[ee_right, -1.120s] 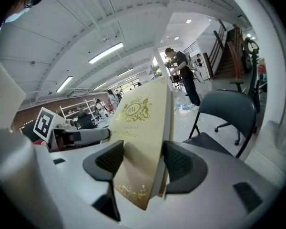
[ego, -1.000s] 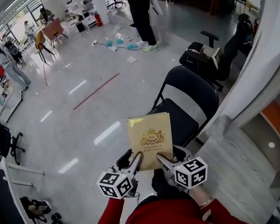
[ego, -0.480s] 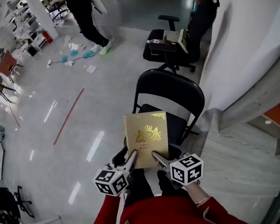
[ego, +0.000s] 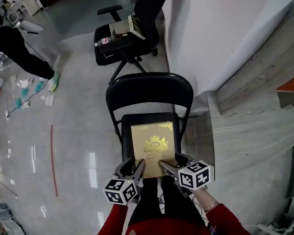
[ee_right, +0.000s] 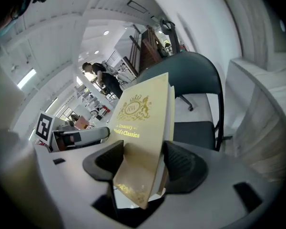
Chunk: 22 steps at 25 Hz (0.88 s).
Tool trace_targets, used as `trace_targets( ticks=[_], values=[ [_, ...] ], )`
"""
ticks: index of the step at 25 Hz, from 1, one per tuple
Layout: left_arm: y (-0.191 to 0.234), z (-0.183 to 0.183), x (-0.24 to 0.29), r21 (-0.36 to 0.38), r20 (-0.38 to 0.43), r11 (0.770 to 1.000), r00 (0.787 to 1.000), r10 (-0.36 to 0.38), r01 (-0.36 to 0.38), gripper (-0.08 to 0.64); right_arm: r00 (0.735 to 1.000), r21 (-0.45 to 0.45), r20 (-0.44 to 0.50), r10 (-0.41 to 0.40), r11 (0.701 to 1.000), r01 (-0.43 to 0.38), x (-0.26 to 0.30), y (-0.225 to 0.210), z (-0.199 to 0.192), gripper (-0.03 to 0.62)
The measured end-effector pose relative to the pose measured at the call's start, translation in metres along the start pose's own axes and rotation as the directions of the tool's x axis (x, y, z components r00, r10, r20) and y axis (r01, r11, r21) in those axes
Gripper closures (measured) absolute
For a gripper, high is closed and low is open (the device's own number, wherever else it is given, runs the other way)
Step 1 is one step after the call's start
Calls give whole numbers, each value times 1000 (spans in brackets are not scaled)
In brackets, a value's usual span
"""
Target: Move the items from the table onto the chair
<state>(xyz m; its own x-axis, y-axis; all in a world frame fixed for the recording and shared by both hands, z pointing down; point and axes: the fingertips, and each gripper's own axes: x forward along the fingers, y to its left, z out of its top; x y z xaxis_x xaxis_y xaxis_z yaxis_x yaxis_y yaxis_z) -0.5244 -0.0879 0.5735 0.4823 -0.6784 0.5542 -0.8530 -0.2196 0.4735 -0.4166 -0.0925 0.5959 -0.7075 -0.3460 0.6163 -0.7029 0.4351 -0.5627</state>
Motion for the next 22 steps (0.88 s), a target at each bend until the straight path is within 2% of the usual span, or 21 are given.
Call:
trace_targets(
  ticks=[3, 8, 11, 16, 22],
  values=[
    [25, -20, 23, -20, -59, 1000, 998, -14, 13, 376, 999, 63, -25, -20, 998, 21, 28, -17, -18, 311],
    [63, -58, 75, -31, -124, 999, 992, -29, 26, 376, 997, 108, -70, -45, 993, 52, 75, -63, -46, 311],
    [91, -83, 109, -72, -154, 997, 987, -37, 26, 376, 993, 140, -100, -65, 987, 79, 108, -91, -63, 311],
    [126, -124, 149, -90, -213, 996, 977, -25, 6, 376, 984, 158, -158, -80, 982, 105, 153, -129, -95, 311],
    [145, -162, 167, -86, -292, 996, 956, -14, -11, 376, 973, 155, -213, -91, 980, 126, 177, -148, -126, 311]
  ],
)
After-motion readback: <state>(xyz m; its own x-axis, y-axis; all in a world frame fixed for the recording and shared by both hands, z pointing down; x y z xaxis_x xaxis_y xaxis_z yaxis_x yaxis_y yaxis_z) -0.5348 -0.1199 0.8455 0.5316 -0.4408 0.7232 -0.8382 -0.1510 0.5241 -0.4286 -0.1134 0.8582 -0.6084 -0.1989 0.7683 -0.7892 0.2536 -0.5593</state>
